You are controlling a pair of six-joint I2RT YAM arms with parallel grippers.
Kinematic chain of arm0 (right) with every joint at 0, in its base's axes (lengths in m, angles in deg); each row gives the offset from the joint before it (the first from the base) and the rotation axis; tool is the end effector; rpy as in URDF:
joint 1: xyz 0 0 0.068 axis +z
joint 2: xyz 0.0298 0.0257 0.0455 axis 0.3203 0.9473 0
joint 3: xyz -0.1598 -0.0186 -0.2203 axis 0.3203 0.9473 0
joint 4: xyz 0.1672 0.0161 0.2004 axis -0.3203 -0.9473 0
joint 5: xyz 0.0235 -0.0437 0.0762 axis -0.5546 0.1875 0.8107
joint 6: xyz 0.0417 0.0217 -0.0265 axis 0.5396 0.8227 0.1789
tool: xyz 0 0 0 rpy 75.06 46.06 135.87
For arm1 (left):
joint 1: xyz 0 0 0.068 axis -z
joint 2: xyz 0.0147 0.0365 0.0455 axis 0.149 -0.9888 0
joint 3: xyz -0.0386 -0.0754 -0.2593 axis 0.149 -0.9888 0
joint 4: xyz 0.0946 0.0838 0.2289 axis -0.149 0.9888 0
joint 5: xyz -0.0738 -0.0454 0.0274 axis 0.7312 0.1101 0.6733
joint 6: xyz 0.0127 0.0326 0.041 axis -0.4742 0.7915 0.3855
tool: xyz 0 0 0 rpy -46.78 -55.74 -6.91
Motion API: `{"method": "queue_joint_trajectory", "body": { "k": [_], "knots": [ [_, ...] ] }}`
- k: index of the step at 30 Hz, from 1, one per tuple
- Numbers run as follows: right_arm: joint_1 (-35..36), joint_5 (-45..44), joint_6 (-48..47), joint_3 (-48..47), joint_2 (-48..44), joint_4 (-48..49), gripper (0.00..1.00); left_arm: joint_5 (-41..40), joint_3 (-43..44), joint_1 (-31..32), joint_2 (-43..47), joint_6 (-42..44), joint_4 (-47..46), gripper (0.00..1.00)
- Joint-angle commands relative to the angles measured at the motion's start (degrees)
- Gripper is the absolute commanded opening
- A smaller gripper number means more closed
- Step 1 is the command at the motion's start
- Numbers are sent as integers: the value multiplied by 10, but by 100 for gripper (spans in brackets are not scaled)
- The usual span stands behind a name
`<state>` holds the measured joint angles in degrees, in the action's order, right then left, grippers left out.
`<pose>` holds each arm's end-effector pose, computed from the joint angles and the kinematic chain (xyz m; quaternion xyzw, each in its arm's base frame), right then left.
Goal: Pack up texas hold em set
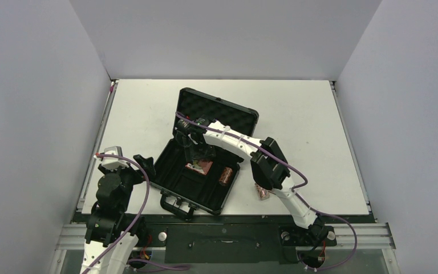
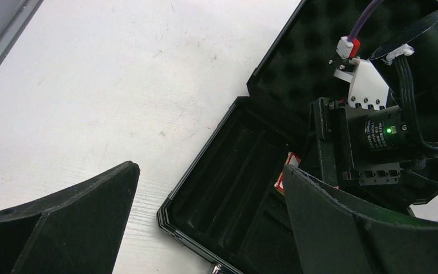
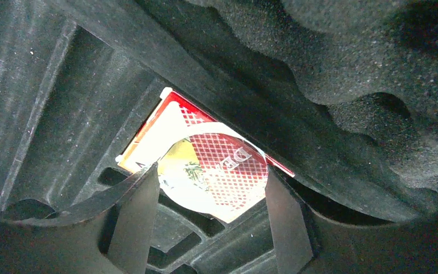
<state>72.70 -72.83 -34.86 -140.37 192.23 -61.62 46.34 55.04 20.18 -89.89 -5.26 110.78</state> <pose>0.2849 0.3919 0.1942 -0.0982 0.9893 0.0768 0.0755 0.0840 -0.0096 0.2647 -0.1365 0.7706 -0.0984 0.6147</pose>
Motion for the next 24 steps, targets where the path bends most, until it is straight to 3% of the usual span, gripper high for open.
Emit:
{"method": "queue_joint_trajectory", "body": {
  "k": [1,10,14,21,23,24],
  "knots": [
    [0,2,-3,-11,-9,11,25,-6,5,-3,1,0,-20,96],
    [0,16,-4,-9,-6,15,27,-6,5,-4,0,1,-20,96],
    [0,22,-5,-7,-5,14,32,-6,5,-4,0,0,-20,96],
    [-1,17,-6,-5,-12,14,53,-6,5,-5,0,1,-21,96],
    [-3,13,-4,-4,-15,14,62,-6,5,-6,0,1,-20,96],
    [-4,11,-5,-4,-17,14,71,-6,6,-6,0,1,-20,96]
  ]
}}
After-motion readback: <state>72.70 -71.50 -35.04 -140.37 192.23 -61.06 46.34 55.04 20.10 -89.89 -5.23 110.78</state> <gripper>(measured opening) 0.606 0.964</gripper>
